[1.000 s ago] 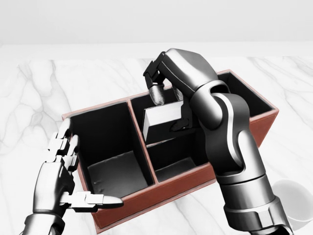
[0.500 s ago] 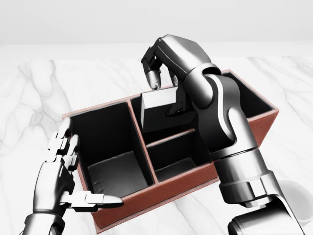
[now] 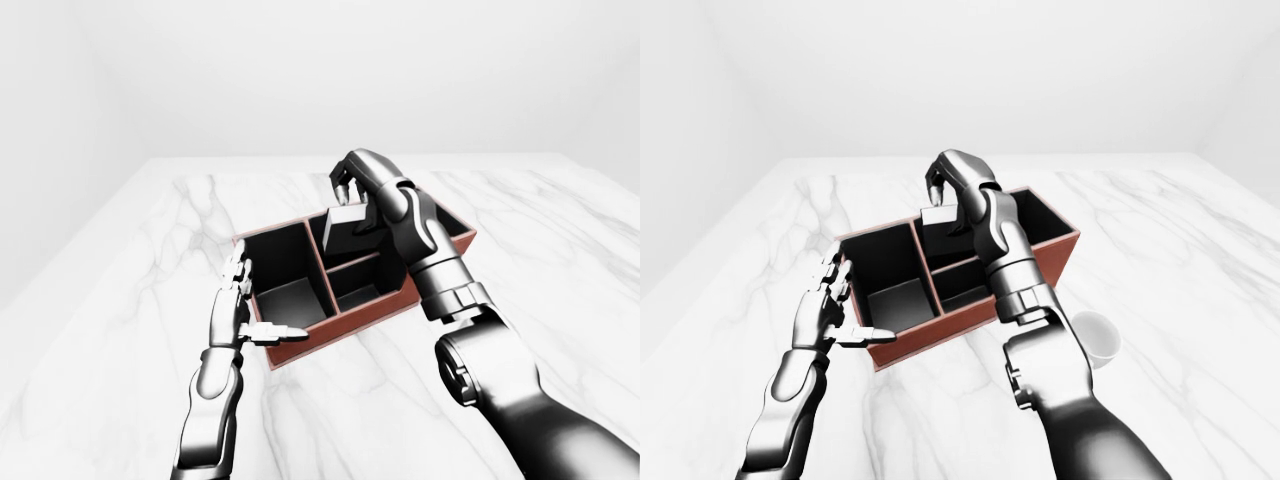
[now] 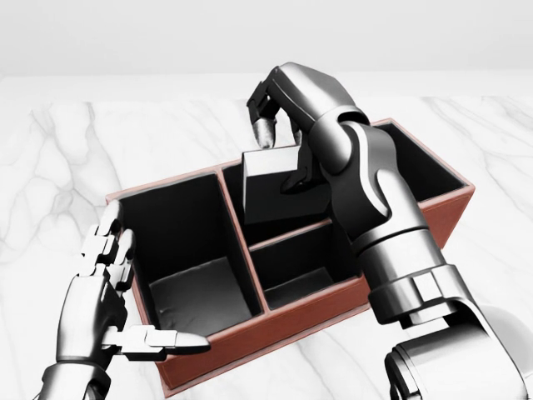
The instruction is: Pick up the book and place it in the front compartment of the caddy.
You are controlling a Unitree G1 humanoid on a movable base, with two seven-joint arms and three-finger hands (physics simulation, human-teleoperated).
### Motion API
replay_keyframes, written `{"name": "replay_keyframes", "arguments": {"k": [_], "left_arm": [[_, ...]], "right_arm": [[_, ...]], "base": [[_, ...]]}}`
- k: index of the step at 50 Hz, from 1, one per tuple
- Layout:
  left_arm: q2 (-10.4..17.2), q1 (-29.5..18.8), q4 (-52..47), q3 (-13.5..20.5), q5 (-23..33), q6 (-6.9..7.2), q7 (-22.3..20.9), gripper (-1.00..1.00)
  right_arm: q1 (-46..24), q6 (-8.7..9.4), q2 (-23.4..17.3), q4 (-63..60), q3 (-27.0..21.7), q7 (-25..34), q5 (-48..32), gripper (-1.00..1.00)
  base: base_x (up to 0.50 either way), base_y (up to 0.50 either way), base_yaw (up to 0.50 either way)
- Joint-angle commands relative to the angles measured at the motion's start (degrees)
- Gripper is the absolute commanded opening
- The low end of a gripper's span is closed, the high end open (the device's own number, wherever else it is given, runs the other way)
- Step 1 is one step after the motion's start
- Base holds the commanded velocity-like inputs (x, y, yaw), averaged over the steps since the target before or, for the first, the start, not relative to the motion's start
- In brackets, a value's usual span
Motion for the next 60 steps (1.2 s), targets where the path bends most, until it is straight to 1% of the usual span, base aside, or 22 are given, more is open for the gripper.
{"name": "replay_keyframes", "arguments": {"k": [1, 5, 12, 22, 29, 40, 48, 60], "left_arm": [[0.0, 0.1, 0.0, -0.1, 0.1, 0.00, 0.1, 0.99], [0.0, -0.1, 0.1, 0.1, 0.0, 0.00, 0.1, 0.99], [0.0, -0.2, 0.2, 0.1, 0.1, 0.00, 0.2, 0.99], [0.1, -0.2, 0.0, 0.2, 0.0, 0.00, 0.2, 0.98], [0.1, -0.3, -0.1, 0.3, 0.0, 0.00, 0.2, 0.99], [0.1, -0.3, -0.1, 0.3, -0.1, 0.00, 0.2, 0.99], [0.1, -0.3, 0.3, 0.2, 0.1, 0.00, 0.2, 0.99], [0.1, -0.3, 0.2, 0.1, 0.1, 0.00, 0.3, 0.99]], "right_arm": [[-3.1, -1.81, -0.3, 5.4, -0.5, -3.6, -0.5, -1.00], [-3.6, -3.04, -0.2, 7.2, -0.4, -4.7, -0.4, -1.00], [-4.8, -4.63, 0.1, 9.9, -0.3, -6.0, -0.3, -1.00], [-6.1, -6.20, 0.4, 13.6, 0.0, -8.0, -0.5, -1.00], [-8.7, -7.63, 0.0, 18.3, -0.1, -10.0, -0.5, -1.00], [-12.1, -9.75, -1.3, 25.7, -0.4, -13.5, -0.4, -1.00], [-13.0, -9.84, -2.0, 28.8, -0.5, -15.6, -0.6, -1.00], [-13.2, -9.84, -1.7, 29.7, -0.4, -16.2, -0.7, -1.00]], "base": [[0.00, 0.00, 0.00], [0.00, 0.00, 0.00], [0.00, 0.00, 0.00], [0.00, 0.00, 0.00], [0.00, 0.00, 0.00], [0.00, 0.00, 0.00], [0.00, 0.00, 0.00], [0.00, 0.00, 0.00]]}}
